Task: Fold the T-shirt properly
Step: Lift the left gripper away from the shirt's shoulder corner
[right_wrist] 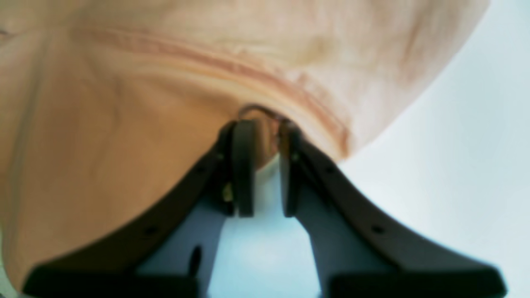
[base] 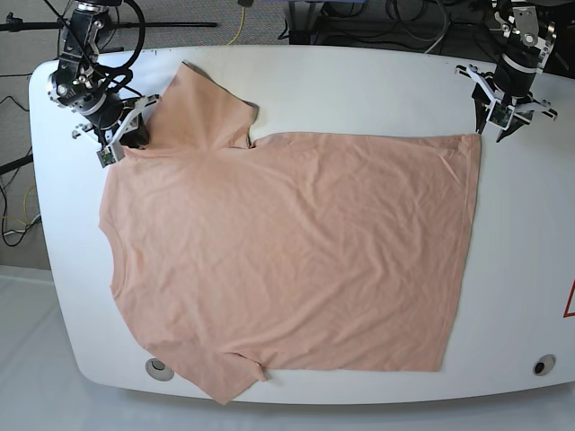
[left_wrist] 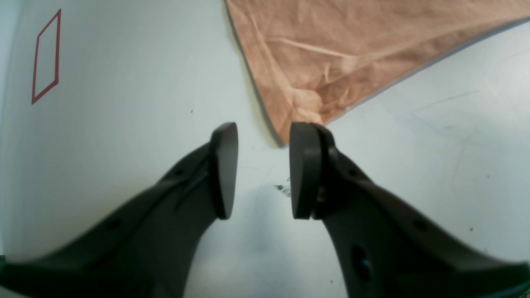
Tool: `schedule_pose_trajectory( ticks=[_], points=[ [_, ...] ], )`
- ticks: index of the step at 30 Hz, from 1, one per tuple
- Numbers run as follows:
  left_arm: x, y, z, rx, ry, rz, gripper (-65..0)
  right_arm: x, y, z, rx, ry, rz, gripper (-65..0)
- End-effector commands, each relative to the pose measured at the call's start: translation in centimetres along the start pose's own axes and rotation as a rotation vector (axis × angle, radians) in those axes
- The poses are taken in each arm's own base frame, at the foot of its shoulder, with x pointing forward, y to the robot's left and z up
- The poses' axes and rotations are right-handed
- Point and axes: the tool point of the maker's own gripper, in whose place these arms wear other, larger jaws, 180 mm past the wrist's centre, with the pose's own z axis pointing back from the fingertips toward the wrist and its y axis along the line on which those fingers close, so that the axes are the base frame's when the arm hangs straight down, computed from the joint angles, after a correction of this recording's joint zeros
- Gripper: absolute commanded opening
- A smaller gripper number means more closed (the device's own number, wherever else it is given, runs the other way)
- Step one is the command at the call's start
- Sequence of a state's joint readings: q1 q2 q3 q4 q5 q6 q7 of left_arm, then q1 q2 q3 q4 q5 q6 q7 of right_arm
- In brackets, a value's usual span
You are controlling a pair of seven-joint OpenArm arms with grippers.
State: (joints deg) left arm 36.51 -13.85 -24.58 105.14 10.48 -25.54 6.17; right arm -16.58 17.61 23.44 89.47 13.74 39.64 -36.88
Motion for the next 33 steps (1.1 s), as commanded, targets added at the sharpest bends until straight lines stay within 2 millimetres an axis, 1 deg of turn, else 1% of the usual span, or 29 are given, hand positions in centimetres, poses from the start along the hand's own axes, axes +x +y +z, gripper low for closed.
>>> schedule_pose_trajectory(
  ticks=[1, 2, 8, 12, 16, 18, 20, 24, 28, 30, 33],
  points=[
    [0.8, 0.5, 0.2, 0.012, -0.032, -0.009, -45.6, -1.4, 0.1, 0.1, -0.002, 0.078, 0.034, -63.9],
    [0.8, 0.5, 0.3, 0.012, -0.032, -0.01, -45.7, -1.5, 0.2, 0.1, -0.001, 0.081, 0.038, -65.0],
    [0.8, 0.5, 0.3, 0.01, -0.032, -0.01, -45.6, -1.2, 1.0, 0.0, 0.002, 0.087, 0.077, -65.0],
    [1.1, 0.4, 0.2, 0.006, -0.043, -0.005, -46.0, -0.1, 1.8, 0.2, -0.017, 0.074, 0.132, -65.0],
    [1.1, 0.3, 0.1, 0.005, -0.04, -0.001, -46.1, 0.4, 2.3, 0.3, -0.021, 0.065, 0.158, -65.0],
    [1.1, 0.3, 0.1, 0.006, -0.042, 0.002, -46.0, 0.6, 2.4, 0.3, -0.019, 0.057, 0.161, -65.0],
    [1.2, 0.0, 0.0, 0.002, -0.044, 0.014, -45.8, 1.4, 1.9, 0.4, -0.025, 0.021, 0.153, -65.0],
    [1.3, -0.1, -0.1, -0.001, -0.048, 0.017, -45.2, 1.5, 1.7, 0.4, -0.021, 0.006, 0.142, -65.0],
    [1.6, -0.2, -0.3, -0.006, -0.053, 0.012, -44.6, 1.5, 1.5, 0.5, -0.021, 0.0, 0.136, -60.3],
    [1.2, -0.3, -0.9, -0.012, -0.034, 0.003, -45.0, 1.1, 1.6, 0.1, -0.018, 0.014, 0.13, -53.5],
    [1.3, -0.2, -1.4, -0.012, -0.033, 0.002, -44.5, 1.0, 1.5, 0.1, -0.02, 0.014, 0.127, -49.2]
  ],
)
